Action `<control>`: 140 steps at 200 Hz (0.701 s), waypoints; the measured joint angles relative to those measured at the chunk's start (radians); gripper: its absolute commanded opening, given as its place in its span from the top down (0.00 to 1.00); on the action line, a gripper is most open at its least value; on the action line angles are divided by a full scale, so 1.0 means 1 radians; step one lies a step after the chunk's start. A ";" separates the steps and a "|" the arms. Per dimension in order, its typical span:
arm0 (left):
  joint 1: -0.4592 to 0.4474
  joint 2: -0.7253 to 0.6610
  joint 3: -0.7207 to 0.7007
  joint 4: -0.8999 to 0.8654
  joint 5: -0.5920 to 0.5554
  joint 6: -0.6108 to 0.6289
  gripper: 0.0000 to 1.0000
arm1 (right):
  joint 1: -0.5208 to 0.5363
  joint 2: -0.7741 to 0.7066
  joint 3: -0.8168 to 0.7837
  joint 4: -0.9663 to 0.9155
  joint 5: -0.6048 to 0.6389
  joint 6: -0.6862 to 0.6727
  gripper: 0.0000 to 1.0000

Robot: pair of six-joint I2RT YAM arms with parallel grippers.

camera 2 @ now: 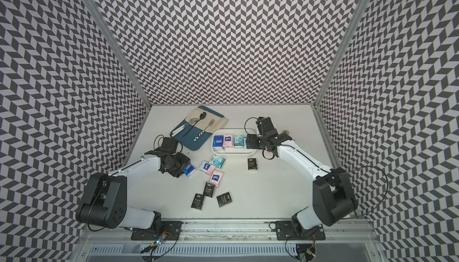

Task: Put the pocket tissues into the storage box
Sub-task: Pick up the pocket tissues from the center of the board.

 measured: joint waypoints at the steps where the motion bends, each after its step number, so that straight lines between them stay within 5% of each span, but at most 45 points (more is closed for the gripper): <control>1: 0.000 0.000 0.000 0.000 0.000 0.002 0.43 | 0.000 0.000 0.000 0.000 0.000 0.000 0.20; 40: 0.001 0.020 0.029 -0.014 -0.003 0.068 0.58 | -0.011 -0.008 -0.011 0.014 0.002 0.007 0.20; 140: -0.050 0.003 0.333 -0.040 -0.021 0.372 0.59 | -0.027 -0.018 -0.022 0.022 0.003 0.043 0.20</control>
